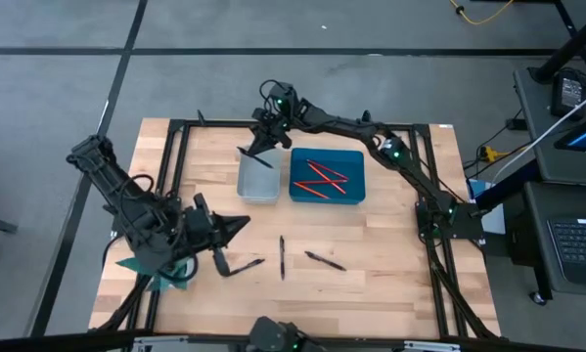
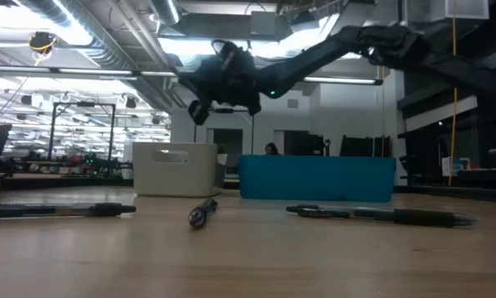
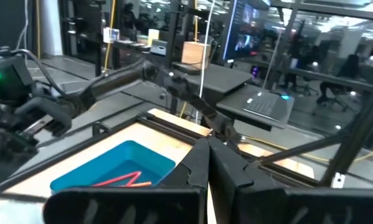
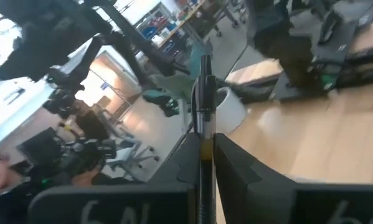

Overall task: Sort pens & pencils
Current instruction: Put the black pen into the gray bin

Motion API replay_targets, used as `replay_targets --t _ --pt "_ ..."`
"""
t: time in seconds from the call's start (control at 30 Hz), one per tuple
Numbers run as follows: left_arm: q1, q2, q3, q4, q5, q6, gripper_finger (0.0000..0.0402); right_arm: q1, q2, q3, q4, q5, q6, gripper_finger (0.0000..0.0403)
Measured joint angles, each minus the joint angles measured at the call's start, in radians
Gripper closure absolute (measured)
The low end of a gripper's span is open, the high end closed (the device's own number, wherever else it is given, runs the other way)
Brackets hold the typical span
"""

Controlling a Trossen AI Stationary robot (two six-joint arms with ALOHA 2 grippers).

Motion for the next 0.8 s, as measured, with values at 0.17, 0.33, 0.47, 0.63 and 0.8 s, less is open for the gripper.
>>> replay_targets --t 0.17,0.33,0.47,0.63,0.8 --pt "0.03 0.0 0.0 -0.001 0.052 -0.016 0.0401 0.007 0.099 0.177 0.011 0.052 0.026 0.0371" --pt "0.034 0.0 0.0 -0.005 0.083 -0.024 0.0401 -0.001 0.12 0.152 0.006 0.12 0.049 0.0371" --pt "0.032 0.0 0.0 -0.005 0.084 0.001 0.0401 -0.009 0.119 0.152 -0.107 0.155 -0.012 0.0372" --pt "0.033 0.0 0.0 -0.005 0.084 0.004 0.0401 -0.003 0.118 0.153 -0.175 0.218 -0.059 0.0371" --pt "0.033 0.0 0.0 -0.005 0.084 0.007 0.0401 0.005 0.119 0.152 -0.304 0.161 -0.207 0.0372"
